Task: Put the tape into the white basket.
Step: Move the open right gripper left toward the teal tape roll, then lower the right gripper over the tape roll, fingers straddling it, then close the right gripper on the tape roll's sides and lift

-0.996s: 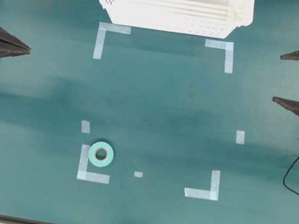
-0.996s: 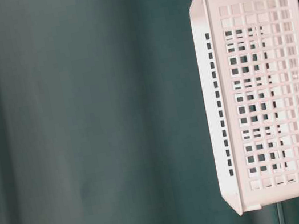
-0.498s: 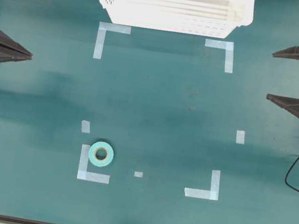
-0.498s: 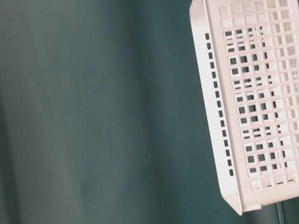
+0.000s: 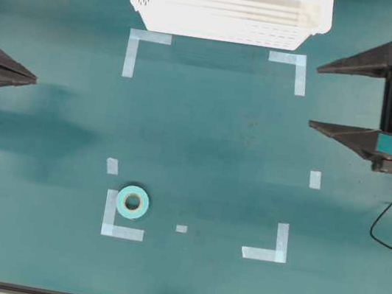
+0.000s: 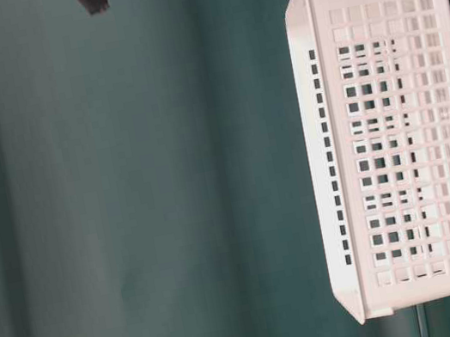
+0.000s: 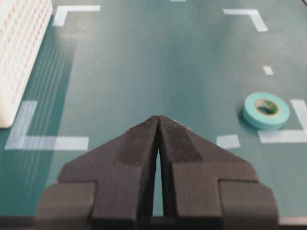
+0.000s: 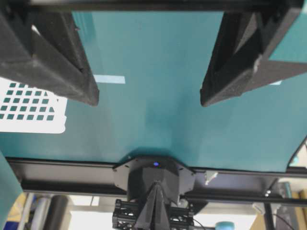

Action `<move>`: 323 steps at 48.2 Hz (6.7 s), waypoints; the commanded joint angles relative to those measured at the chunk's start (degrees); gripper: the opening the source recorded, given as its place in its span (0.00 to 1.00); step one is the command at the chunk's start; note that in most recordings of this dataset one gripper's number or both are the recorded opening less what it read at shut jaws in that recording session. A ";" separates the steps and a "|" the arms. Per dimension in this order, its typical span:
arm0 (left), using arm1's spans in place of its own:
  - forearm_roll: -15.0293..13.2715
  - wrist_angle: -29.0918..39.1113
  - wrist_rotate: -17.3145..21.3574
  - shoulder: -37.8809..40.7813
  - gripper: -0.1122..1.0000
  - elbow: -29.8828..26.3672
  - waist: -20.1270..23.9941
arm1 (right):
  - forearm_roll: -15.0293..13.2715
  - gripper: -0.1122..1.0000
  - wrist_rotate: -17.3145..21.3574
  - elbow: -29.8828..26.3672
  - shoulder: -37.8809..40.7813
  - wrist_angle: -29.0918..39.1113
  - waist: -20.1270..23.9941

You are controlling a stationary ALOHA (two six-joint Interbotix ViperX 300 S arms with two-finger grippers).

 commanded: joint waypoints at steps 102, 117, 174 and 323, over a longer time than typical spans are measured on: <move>-0.09 -2.29 -0.09 0.35 0.00 1.32 -0.18 | -0.09 0.96 0.35 -25.40 40.69 13.80 4.83; -0.09 -2.55 -0.09 0.35 0.00 1.41 -0.18 | -0.09 0.96 0.44 -26.37 43.33 13.71 5.19; -0.18 -2.90 -0.09 0.35 0.00 1.67 -0.18 | -0.09 0.96 0.70 -38.85 56.43 13.62 12.66; -0.09 -2.90 -0.09 0.35 0.00 1.67 -0.18 | -0.09 0.96 3.25 -51.24 69.35 15.29 13.97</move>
